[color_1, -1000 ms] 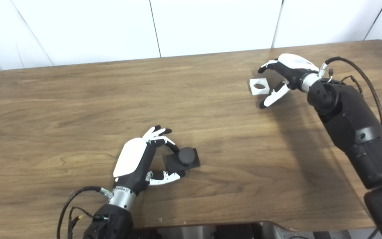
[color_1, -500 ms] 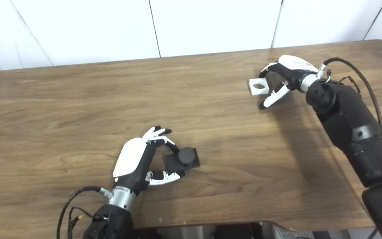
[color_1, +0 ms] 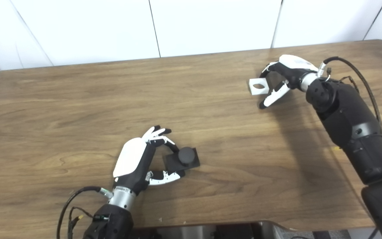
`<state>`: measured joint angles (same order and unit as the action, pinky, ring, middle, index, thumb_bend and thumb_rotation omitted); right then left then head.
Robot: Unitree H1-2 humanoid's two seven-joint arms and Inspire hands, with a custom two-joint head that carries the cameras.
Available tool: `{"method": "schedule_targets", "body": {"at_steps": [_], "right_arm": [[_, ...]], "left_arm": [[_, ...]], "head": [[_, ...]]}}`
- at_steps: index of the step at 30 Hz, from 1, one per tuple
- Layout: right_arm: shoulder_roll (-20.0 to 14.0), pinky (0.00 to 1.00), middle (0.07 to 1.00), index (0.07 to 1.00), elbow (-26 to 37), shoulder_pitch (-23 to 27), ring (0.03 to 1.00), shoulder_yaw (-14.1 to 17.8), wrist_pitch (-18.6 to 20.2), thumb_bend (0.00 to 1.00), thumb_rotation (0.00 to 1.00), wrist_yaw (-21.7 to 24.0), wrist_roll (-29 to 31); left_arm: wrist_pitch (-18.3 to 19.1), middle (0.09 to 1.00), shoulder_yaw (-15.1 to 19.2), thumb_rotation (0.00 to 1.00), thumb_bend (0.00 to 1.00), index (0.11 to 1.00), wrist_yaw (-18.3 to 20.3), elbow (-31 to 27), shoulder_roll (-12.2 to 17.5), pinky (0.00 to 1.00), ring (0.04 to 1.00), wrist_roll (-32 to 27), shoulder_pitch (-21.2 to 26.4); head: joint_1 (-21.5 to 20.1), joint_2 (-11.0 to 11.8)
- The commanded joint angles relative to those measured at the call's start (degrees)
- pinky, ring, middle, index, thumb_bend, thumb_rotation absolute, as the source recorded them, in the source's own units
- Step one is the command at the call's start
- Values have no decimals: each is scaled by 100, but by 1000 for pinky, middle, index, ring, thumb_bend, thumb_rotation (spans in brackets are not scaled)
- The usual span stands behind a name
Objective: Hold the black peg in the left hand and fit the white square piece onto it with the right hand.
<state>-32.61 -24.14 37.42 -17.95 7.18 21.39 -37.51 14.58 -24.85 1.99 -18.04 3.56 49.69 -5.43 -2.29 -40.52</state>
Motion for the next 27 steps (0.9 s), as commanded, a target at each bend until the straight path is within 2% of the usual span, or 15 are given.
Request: {"method": "schedule_targets", "body": {"at_steps": [1,6,11,27], "right_arm": [[-47,960,927,710,86,365,986,49,-145,927,287,-170,14],[-56,958,923,635,50,381,987,34,-248,834,287,-180,11],[-54,933,916,618,-6,397,979,3,-313,774,295,-239,-31],[-103,937,918,619,19,416,983,-14,-312,748,310,-192,-13]], "left_arm": [[-1,862,-3,80,504,491,-43,84,-85,839,943,87,-53],[45,863,-12,80,504,491,-26,89,-98,841,945,106,-44],[22,863,-14,80,504,491,-69,120,-97,843,945,89,-41],[-30,861,-38,78,505,491,-192,238,-141,844,947,10,-14]], "head": [[9,0],[20,0],[15,-4],[9,-17]]}}
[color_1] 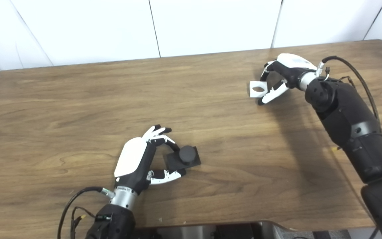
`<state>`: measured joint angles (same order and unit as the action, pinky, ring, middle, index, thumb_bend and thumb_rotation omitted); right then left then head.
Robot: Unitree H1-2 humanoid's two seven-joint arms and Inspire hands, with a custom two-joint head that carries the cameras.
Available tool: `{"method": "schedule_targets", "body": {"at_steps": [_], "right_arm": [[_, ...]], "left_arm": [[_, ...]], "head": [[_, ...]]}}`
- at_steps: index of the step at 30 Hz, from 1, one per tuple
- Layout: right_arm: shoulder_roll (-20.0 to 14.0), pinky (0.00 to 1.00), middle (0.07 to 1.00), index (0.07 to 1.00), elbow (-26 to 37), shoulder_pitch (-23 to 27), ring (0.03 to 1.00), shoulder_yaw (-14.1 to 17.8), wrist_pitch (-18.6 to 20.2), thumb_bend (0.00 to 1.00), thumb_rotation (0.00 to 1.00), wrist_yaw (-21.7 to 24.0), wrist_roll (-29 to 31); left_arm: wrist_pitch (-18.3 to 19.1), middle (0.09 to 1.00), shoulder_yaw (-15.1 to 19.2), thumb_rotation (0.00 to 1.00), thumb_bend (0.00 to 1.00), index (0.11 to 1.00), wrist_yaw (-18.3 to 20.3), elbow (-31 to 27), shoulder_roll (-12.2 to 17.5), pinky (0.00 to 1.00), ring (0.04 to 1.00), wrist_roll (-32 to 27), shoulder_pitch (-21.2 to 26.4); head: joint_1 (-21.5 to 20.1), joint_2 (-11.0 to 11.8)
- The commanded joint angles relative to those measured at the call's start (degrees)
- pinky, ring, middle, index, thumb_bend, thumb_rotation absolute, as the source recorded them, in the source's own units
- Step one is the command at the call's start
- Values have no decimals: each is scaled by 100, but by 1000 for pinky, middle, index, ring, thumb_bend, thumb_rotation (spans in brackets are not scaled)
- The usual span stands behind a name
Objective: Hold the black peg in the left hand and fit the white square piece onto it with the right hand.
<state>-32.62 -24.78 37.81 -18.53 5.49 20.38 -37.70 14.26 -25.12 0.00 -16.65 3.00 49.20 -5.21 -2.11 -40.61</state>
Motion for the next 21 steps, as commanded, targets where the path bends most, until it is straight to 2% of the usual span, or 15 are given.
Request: {"method": "schedule_targets", "body": {"at_steps": [1,10,11,12,13,21], "right_arm": [[-103,937,919,620,94,373,983,45,-133,749,311,-83,6],[-94,929,915,613,65,361,977,43,-144,770,293,-130,-17],[-87,930,915,555,63,360,977,48,-145,649,227,-136,-11],[-80,932,914,519,70,357,977,51,-135,574,185,-139,-10],[-75,932,914,506,76,353,976,56,-122,549,170,-142,-8],[-50,941,909,492,40,333,972,58,-127,523,144,-195,-13]], "left_arm": [[4,861,-13,78,505,491,7,94,-84,844,947,59,-39],[69,866,-28,79,504,491,79,34,-80,859,952,86,-45],[71,866,-31,79,504,491,86,24,-76,854,951,94,-46],[70,865,-31,79,504,491,89,21,-74,848,950,93,-46],[77,865,-32,79,504,491,95,15,-75,846,949,95,-47],[55,862,-32,78,504,491,34,42,-99,846,947,78,-54]], "head": [[1,-17],[5,-31],[5,-31],[5,-31],[5,-35],[20,-40]]}}
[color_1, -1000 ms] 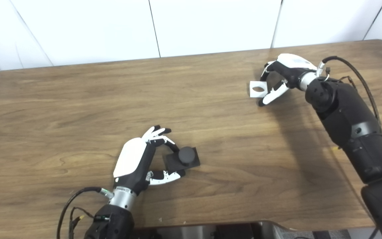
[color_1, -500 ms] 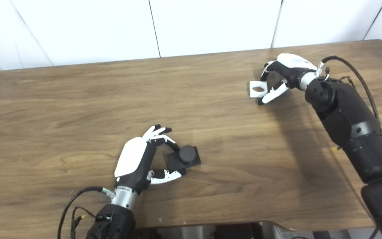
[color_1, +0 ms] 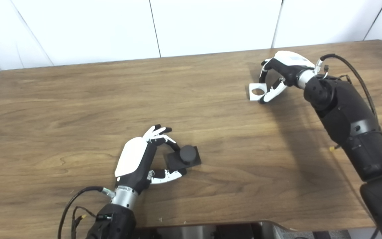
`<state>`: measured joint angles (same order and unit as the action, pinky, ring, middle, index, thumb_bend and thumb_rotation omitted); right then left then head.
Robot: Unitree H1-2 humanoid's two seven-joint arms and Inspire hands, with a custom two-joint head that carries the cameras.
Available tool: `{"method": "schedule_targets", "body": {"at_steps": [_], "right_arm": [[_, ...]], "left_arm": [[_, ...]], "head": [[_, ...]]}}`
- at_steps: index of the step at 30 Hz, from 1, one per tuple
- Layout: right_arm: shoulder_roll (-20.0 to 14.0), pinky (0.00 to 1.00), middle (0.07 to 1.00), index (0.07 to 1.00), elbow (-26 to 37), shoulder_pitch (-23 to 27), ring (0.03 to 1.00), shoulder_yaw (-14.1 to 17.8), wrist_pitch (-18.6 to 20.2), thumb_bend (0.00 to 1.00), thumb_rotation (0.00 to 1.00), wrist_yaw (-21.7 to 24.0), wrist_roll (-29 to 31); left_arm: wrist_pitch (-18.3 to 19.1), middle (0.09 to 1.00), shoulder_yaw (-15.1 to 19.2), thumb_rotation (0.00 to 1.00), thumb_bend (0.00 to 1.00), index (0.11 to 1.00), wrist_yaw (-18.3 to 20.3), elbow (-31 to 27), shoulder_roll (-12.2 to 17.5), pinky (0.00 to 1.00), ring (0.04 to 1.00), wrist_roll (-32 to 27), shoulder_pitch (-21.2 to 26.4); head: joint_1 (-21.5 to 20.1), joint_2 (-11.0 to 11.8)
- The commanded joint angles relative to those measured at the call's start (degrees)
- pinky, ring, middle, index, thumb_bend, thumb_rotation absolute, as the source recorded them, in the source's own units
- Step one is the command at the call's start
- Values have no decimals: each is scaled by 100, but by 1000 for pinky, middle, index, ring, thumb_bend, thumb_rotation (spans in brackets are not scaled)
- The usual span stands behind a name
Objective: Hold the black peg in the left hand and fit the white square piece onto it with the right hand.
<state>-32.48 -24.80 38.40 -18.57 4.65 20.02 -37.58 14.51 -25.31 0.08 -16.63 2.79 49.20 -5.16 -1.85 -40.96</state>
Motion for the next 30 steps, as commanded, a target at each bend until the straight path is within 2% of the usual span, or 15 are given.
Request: {"method": "schedule_targets", "body": {"at_steps": [1,19,24,30], "right_arm": [[-63,944,909,492,48,271,973,67,-28,523,143,-153,-21],[-80,949,909,492,141,222,975,128,10,523,143,-187,2],[-109,965,906,492,367,135,973,283,-78,524,144,-270,111],[-179,953,903,492,1061,-40,979,470,63,524,145,-104,195]], "left_arm": [[31,861,-13,78,504,491,24,43,-78,847,947,81,-59],[63,864,-10,79,503,491,57,12,-58,838,948,114,-75],[77,863,-9,80,503,491,61,24,-52,844,950,133,-84],[61,863,13,79,504,491,47,24,-39,851,950,112,-89]], "head": [[-6,-5],[-16,2],[-4,7],[-53,15]]}}
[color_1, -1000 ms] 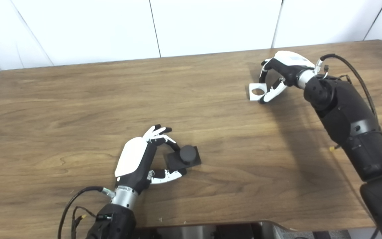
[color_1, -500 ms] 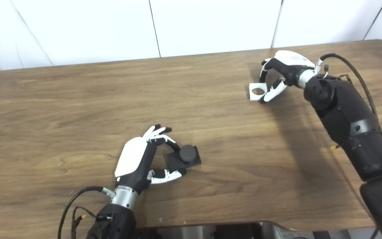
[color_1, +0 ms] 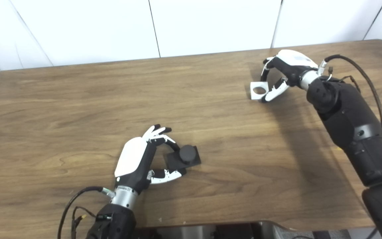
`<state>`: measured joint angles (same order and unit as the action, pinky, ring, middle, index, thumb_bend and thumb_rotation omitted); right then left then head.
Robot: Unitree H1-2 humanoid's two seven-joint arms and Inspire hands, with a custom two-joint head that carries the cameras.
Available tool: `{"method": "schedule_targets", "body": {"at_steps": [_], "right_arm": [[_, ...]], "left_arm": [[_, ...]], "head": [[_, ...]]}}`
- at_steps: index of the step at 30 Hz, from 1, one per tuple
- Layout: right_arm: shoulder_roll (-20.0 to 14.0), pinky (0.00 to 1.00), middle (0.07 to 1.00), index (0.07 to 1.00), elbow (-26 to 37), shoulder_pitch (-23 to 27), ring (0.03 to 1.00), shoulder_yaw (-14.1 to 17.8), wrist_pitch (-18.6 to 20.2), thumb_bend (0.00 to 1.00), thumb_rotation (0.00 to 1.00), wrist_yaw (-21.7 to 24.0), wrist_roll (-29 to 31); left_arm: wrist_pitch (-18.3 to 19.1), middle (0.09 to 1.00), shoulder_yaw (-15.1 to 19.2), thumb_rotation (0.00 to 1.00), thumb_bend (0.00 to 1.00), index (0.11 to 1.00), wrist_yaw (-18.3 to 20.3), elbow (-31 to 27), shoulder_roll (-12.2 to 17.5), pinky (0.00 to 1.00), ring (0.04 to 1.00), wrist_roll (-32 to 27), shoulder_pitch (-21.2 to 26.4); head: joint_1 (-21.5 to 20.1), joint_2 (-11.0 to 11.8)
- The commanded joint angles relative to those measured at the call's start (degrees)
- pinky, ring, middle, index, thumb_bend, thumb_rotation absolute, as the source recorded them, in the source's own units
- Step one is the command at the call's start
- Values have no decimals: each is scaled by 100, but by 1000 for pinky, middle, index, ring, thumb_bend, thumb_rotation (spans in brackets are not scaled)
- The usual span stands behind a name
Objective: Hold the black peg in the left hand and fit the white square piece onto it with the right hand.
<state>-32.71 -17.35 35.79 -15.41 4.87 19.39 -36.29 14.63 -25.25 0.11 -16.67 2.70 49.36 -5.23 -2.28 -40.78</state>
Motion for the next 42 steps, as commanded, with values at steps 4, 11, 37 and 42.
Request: {"method": "schedule_targets", "body": {"at_steps": [4,11,37,42], "right_arm": [[-239,937,898,492,929,61,973,254,88,525,147,143,144],[-285,937,896,492,1976,-206,974,366,343,525,149,524,269],[27,946,888,491,5046,-1203,973,365,790,525,146,1444,632],[133,950,892,491,5232,-1304,974,231,802,525,147,1523,506]], "left_arm": [[27,862,3,79,504,491,24,60,-31,857,948,90,-77],[61,864,1,80,504,491,50,65,-48,865,951,83,-68],[59,865,-7,79,504,491,6,76,-97,879,952,96,-56],[68,862,-23,80,503,491,12,78,-85,860,946,154,-42]], "head": [[-7,5],[-13,10],[117,53],[109,68]]}}
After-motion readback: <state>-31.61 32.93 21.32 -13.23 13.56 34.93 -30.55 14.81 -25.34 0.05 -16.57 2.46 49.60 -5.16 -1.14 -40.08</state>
